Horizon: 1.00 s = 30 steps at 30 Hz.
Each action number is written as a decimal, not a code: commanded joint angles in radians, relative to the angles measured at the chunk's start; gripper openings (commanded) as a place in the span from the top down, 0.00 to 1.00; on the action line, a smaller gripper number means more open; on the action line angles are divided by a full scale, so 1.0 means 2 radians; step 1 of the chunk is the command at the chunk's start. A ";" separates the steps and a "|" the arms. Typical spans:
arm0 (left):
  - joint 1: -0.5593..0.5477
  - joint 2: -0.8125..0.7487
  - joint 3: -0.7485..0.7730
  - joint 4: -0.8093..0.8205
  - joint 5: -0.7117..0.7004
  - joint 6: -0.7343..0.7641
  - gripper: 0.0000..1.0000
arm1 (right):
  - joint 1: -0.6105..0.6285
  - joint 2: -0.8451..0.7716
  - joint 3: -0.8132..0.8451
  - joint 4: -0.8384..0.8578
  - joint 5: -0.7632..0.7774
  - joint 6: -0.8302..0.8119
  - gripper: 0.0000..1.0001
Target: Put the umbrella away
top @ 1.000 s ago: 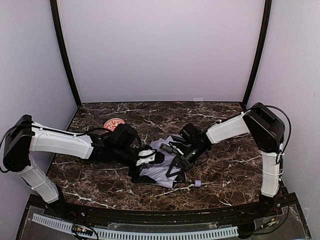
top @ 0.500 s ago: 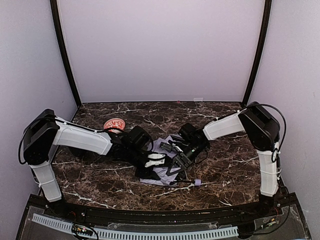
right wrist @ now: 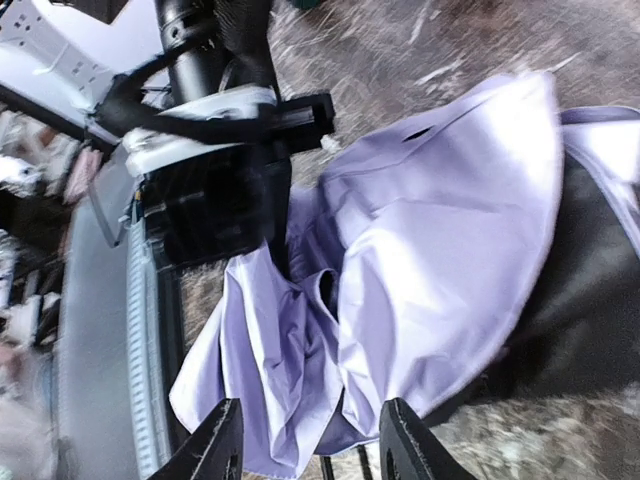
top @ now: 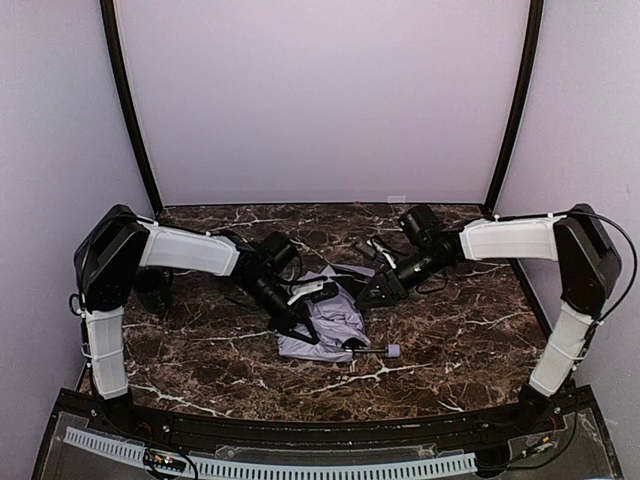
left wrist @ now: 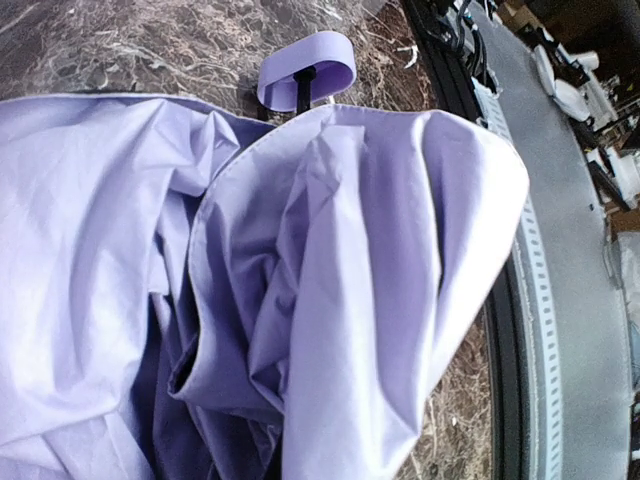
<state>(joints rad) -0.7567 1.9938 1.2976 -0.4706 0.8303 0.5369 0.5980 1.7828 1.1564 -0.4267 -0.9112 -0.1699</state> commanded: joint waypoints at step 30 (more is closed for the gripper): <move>0.062 0.105 0.034 -0.046 0.172 -0.176 1.00 | 0.237 0.005 -0.161 0.347 0.464 -0.316 0.31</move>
<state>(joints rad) -0.6399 2.1773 1.3521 -0.4808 1.1961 0.1726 1.1011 1.7390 0.7856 0.2897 -0.0139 -0.7830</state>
